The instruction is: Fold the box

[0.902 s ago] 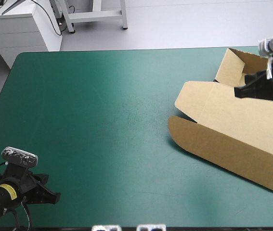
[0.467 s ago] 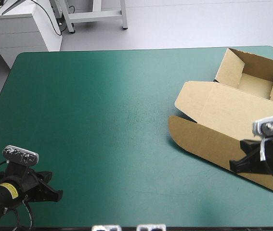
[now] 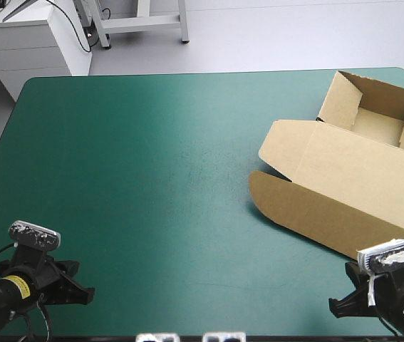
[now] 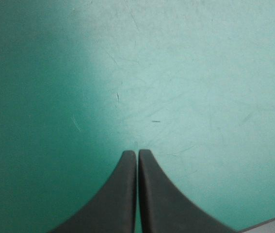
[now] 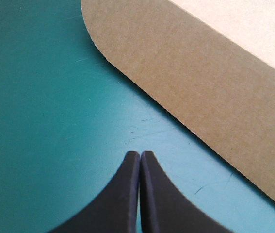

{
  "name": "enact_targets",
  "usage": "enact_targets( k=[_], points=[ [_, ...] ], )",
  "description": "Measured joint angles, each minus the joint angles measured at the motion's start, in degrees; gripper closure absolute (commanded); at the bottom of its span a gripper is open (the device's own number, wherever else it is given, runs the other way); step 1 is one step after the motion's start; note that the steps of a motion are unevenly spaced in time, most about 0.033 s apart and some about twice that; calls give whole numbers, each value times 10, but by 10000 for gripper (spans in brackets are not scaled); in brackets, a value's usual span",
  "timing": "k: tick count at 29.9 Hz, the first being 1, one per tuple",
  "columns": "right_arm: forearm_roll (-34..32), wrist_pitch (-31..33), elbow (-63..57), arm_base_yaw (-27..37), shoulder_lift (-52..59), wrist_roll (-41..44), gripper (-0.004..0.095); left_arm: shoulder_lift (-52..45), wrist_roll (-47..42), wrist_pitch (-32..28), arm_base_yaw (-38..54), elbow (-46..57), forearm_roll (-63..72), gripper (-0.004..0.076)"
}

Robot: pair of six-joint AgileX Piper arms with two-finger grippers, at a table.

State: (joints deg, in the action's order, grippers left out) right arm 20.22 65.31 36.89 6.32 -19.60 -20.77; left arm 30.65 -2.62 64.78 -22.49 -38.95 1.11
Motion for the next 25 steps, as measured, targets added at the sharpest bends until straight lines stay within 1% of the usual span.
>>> enact_targets(
  k=[5,10,13,25],
  points=[
    [0,-26,-43,0,42,-6,922,-9,0,1,0,33,8,732],
    [0,-48,-77,0,49,-8,922,-11,0,1,0,53,16,732],
    [0,-50,-93,0,49,-8,922,-11,1,1,0,60,17,732],
    [0,-49,-94,0,49,-8,922,-11,7,-3,0,66,17,732]
  ],
)
